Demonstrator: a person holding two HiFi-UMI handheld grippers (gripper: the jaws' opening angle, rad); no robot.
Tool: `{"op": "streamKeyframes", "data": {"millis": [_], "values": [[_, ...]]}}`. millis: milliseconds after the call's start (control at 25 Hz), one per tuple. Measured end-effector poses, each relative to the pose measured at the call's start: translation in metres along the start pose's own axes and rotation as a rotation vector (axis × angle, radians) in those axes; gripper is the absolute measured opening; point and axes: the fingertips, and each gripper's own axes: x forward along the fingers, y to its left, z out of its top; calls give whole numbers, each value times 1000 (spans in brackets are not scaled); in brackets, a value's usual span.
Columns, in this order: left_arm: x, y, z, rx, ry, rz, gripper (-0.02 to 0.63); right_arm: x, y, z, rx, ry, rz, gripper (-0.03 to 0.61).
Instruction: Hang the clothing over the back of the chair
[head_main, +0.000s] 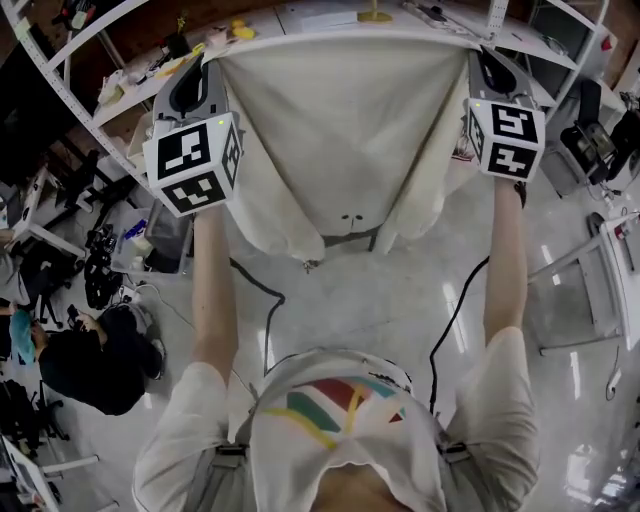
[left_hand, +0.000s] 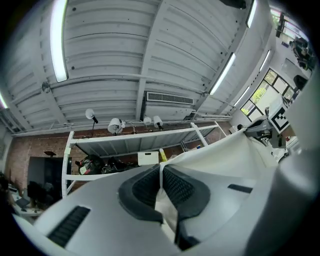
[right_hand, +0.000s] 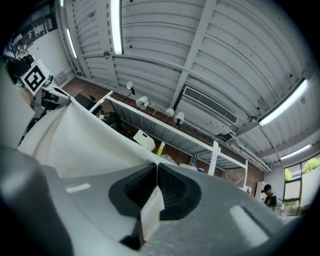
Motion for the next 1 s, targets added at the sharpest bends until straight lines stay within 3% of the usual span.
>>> {"op": "streamKeyframes", "data": {"millis": [200, 560, 760, 1000], "values": [[7, 4, -27, 23, 73, 31, 14, 29, 18, -23, -26, 44, 60, 9], [9, -6, -86, 58, 188, 14, 15, 48, 45, -78, -73, 145, 120, 9], [0, -11, -103, 64, 205, 2, 14, 42, 53, -90, -94, 171, 133, 10], [-11, -3, -89, 60, 157, 11, 15, 20, 51, -66, -151, 132, 118, 10]]}}
